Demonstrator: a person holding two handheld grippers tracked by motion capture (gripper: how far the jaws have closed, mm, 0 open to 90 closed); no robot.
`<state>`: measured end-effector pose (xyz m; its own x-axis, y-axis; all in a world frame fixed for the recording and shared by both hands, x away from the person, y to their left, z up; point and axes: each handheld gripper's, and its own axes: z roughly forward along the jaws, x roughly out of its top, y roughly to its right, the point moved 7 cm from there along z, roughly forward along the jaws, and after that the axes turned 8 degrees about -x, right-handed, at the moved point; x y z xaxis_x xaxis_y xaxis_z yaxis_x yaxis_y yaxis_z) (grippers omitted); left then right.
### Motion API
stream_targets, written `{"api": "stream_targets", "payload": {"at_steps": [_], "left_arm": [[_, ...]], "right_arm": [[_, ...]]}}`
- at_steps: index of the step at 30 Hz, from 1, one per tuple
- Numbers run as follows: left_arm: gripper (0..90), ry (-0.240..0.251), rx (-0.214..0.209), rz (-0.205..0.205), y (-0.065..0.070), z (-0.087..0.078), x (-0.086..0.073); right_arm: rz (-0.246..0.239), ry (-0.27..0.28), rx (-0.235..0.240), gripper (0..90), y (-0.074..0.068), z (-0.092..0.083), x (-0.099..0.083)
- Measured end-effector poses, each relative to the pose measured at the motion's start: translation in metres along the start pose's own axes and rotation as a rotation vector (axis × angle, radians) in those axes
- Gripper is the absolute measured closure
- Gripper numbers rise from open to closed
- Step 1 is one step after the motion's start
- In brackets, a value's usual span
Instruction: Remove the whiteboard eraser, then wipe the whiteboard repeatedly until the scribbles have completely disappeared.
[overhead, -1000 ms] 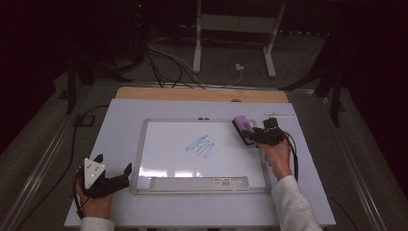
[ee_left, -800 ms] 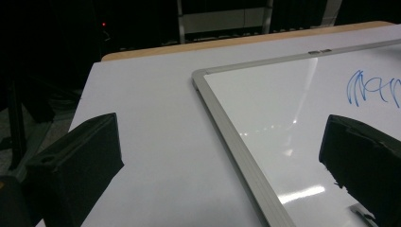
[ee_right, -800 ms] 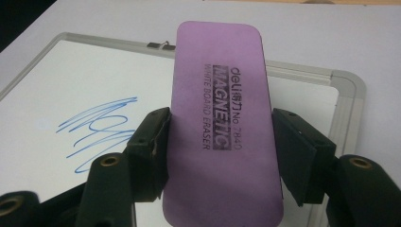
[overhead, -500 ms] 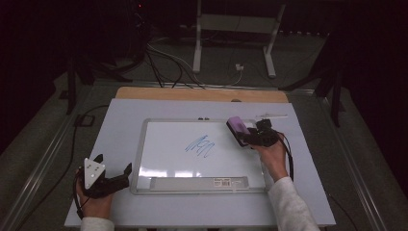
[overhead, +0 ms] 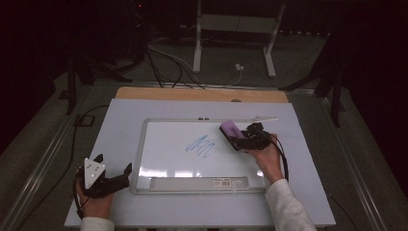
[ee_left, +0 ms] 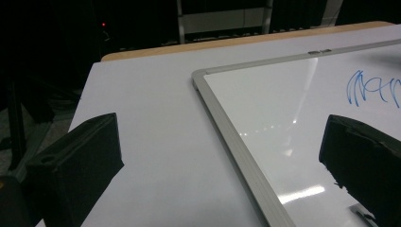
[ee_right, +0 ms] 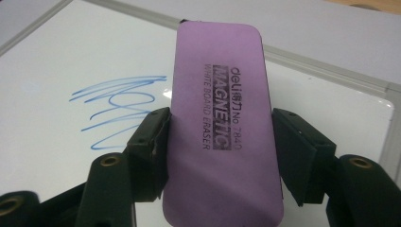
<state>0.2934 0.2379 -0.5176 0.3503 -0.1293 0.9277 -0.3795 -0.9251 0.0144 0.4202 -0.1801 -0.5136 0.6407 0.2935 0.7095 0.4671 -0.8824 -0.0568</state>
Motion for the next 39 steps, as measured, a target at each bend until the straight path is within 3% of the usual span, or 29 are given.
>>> {"api": "stream_targets", "payload": {"at_steps": [24, 30, 35, 37, 39], "left_arm": [[0.8, -0.001, -0.001, -0.002, 0.000, 0.000, -0.001], [0.8, -0.003, -0.001, -0.001, 0.000, 0.000, -0.001], [0.8, -0.001, 0.001, 0.001, 0.000, 0.000, 0.000], [0.8, 0.000, 0.002, 0.000, 0.000, 0.000, 0.000], [0.8, -0.003, 0.001, -0.001, 0.000, 0.000, -0.001]], "right_arm": [[-0.148, -0.046, 0.062, 40.8, -0.038, 0.008, -0.015], [-0.196, -0.072, 0.054, 40.8, -0.044, 0.012, -0.023], [-0.240, -0.121, 0.020, 40.4, -0.045, 0.019, -0.032], [-0.232, -0.129, 0.026, 38.2, -0.045, 0.021, -0.034], [-0.219, -0.108, 0.026, 27.6, -0.045, 0.021, -0.032]]}}
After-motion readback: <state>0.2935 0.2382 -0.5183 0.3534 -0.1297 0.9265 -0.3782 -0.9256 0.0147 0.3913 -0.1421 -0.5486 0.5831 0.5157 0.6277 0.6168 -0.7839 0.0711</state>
